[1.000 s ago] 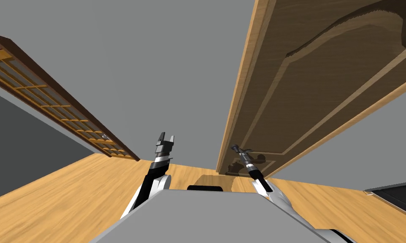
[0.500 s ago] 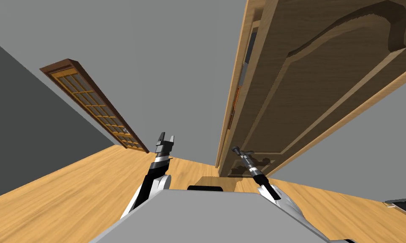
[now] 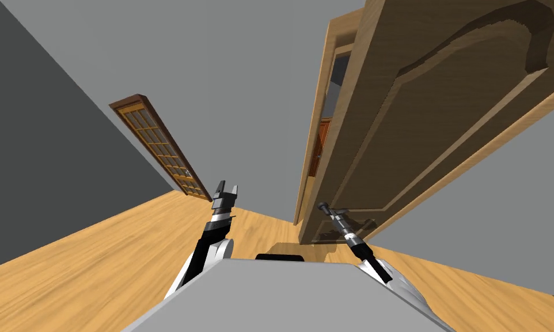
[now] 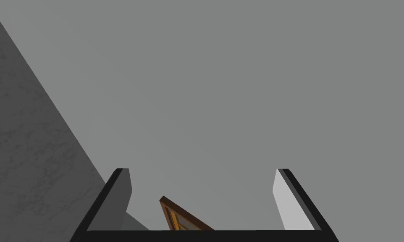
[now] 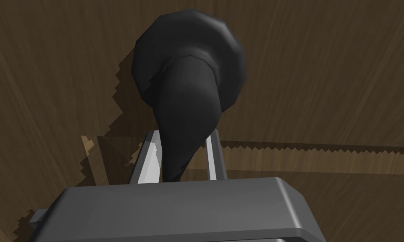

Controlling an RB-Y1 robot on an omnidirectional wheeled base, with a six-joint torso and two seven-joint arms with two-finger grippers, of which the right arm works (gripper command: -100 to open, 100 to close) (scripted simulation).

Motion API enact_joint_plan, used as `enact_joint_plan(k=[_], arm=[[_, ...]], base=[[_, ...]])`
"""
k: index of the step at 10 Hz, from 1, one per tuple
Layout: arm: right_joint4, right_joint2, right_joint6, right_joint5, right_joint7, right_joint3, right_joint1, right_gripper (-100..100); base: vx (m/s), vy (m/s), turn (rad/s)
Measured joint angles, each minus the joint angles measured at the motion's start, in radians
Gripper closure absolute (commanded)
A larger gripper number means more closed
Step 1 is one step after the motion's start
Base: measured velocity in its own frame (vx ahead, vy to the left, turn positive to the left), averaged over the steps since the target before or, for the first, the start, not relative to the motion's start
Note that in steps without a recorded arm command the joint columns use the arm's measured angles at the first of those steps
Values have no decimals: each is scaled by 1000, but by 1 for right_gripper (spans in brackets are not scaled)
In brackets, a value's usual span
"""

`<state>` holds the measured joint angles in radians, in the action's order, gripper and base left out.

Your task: Pull the door open

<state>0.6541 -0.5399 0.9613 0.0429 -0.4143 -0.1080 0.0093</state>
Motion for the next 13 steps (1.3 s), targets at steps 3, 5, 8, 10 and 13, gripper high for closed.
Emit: enact_joint_plan(k=[3, 5, 8, 10, 13], arm=[[-8, -25, 54, -1, -21, -12, 27, 100], [1, -43, 86, -2, -34, -20, 57, 100], [-26, -52, 123, -3, -45, -29, 70, 100], [-31, -63, 155, 0, -52, -31, 85, 100], [-39, -74, 200, 1, -58, -39, 115, 100]], base=[[-232, -107, 184], [-222, -88, 145], [-165, -81, 163], [-217, -116, 206], [-174, -84, 167]])
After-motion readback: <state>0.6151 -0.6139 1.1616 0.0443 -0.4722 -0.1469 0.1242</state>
